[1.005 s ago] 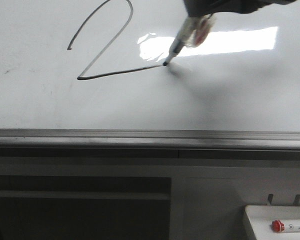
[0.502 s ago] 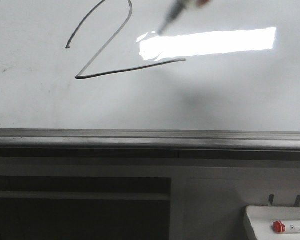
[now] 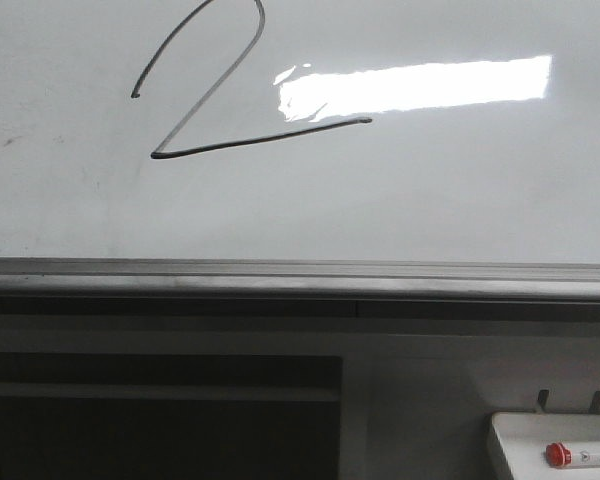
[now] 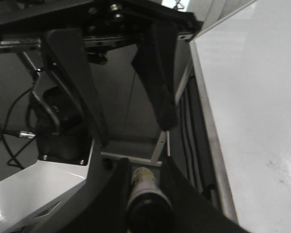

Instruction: Write number 2 on whiteboard

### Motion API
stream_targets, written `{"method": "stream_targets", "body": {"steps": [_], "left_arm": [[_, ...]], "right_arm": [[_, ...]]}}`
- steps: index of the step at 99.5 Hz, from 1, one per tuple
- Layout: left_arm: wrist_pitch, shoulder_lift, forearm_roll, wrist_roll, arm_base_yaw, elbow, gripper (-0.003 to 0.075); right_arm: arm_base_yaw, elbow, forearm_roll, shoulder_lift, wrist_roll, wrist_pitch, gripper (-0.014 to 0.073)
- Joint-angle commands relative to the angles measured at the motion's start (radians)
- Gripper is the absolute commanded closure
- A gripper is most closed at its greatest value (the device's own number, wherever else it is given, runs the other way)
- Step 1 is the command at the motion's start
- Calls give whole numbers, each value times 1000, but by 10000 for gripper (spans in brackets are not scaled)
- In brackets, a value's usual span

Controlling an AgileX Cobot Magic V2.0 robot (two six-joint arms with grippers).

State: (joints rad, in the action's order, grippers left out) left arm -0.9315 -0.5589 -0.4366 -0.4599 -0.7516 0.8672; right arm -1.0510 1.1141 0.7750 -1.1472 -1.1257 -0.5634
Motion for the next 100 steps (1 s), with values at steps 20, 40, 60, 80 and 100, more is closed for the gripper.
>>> {"method": "stream_targets", "body": {"steps": [20,40,60,80,100], "left_arm": [[-44,-80,-120,-32,-8,50,442],[-23,-85,-190,-116,-8,50,489],[-2,-85,-190,-116,-8,50,609],[-3,-85,-190,-116,-8,46,741],[9,-85,-190,-116,-8,42,741]], "right_arm": [[-7,50,112,15,-10,1,664],[-33,50,139,15,-10,-6,664],[-45,50,140,15,-10,-10,664],[-45,50,147,15,-10,-12,664],[-45,50,170,15,-10,24,626]]}}
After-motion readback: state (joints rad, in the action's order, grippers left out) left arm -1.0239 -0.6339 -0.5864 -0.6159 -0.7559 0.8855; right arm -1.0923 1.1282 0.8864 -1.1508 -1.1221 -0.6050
